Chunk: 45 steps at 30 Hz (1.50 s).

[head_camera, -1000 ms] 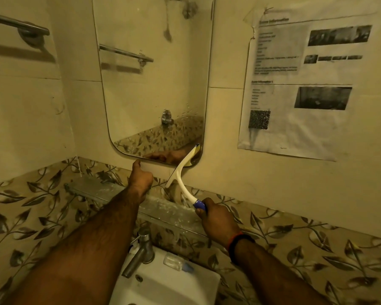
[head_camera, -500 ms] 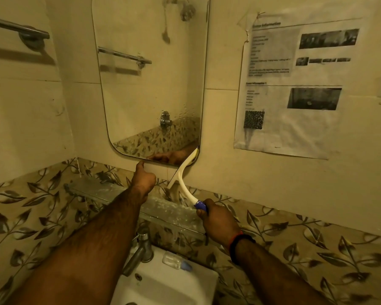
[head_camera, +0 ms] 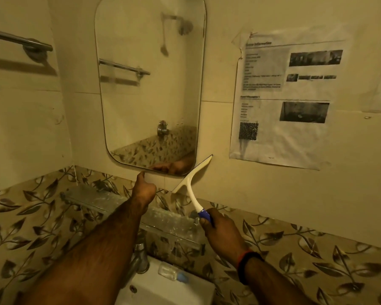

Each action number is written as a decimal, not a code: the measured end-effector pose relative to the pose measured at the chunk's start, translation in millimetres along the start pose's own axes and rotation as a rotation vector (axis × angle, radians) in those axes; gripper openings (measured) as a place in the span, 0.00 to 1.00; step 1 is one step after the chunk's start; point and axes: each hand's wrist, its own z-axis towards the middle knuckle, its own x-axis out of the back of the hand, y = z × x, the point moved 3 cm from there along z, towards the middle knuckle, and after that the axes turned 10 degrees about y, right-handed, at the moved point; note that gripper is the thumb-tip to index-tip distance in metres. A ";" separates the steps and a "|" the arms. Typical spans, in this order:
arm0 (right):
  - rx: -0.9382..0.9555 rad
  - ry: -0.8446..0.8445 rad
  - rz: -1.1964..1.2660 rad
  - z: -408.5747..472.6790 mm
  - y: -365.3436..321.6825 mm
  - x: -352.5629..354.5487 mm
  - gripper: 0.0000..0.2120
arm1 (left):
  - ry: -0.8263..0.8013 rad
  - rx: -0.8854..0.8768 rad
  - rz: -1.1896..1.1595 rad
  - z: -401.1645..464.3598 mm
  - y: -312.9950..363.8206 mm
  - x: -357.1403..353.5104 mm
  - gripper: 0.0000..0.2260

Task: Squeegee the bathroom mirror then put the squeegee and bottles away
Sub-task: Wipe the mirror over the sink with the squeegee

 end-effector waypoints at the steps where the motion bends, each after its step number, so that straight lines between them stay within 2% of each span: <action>1: 0.005 -0.009 0.006 0.1 -3.1 -2.1 0.11 | -0.010 0.007 0.001 1.1 -1.1 0.7 0.33; 15: -0.037 0.108 0.091 -22.6 -9.3 -6.4 0.09 | -0.059 -0.015 0.032 8.1 2.3 5.7 0.34; 21: 0.131 0.221 0.263 29.0 -85.4 8.5 0.04 | -0.070 -0.025 0.048 3.4 6.0 10.4 0.30; 24: 0.201 0.262 0.429 72.4 -139.8 23.6 0.06 | -0.115 -0.061 0.032 5.4 6.1 11.6 0.22; 28: 0.338 0.343 0.469 128.8 -212.4 51.2 0.10 | -0.148 -0.072 0.051 7.0 10.4 14.6 0.21; 31: 0.337 0.353 0.514 163.3 -250.5 65.8 0.11 | -0.151 -0.081 0.120 11.8 9.5 13.7 0.24; 36: 0.322 0.373 0.552 197.2 -280.4 79.4 0.09 | -0.123 -0.077 0.164 19.4 10.7 12.4 0.26; 40: 0.291 0.375 0.543 213.2 -288.2 83.5 0.13 | -0.142 -0.048 0.172 17.8 14.0 12.8 0.31; 45: 0.286 0.361 0.551 225.3 -296.9 82.1 0.16 | -0.142 -0.049 0.205 19.3 15.8 13.8 0.32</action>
